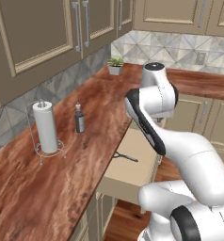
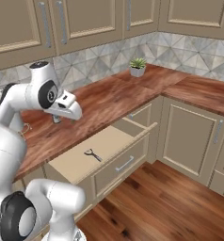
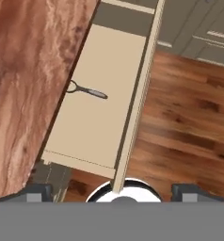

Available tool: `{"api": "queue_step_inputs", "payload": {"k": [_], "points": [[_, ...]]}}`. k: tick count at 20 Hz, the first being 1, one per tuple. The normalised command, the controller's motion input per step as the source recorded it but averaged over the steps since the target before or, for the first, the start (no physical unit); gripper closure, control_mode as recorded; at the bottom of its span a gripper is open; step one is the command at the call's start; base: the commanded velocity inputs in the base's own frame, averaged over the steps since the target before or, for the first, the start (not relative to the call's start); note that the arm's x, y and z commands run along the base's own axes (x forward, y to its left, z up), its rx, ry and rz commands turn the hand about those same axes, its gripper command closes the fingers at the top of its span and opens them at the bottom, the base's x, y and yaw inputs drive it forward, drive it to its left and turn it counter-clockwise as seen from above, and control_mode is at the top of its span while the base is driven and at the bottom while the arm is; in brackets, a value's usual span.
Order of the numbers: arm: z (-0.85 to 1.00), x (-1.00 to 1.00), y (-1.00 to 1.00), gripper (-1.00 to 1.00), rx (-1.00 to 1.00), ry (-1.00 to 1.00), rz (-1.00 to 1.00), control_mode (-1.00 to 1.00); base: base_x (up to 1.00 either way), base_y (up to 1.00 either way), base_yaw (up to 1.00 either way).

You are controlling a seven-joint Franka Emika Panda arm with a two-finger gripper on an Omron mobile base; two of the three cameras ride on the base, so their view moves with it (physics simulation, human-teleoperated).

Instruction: Pick the peeler from the drawer and place it on the counter.

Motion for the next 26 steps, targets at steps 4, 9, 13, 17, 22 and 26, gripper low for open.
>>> {"api": "queue_step_inputs", "payload": {"k": [4,9,13,17,22,26], "points": [[-0.52,-0.03,-0.54,-1.0,0.04,0.21,-0.29,-1.0,0.0,0.0,0.0],[-0.62,0.0,-0.43,-1.0,0.04,0.13,-0.18,-1.0,0.0,0.0,0.0],[-0.65,0.02,-0.21,-1.0,0.01,0.19,-0.06,-1.0,0.0,0.0,0.0],[-0.68,0.01,-0.18,-1.0,0.0,0.12,0.0,-1.0,0.0,0.0,0.0],[-0.67,0.16,-0.01,-1.0,0.0,0.0,0.0,-1.0,0.0,0.0,0.0],[-0.61,0.36,0.0,-1.0,0.0,0.0,0.0,-1.0,0.0,0.0,0.0]]}}
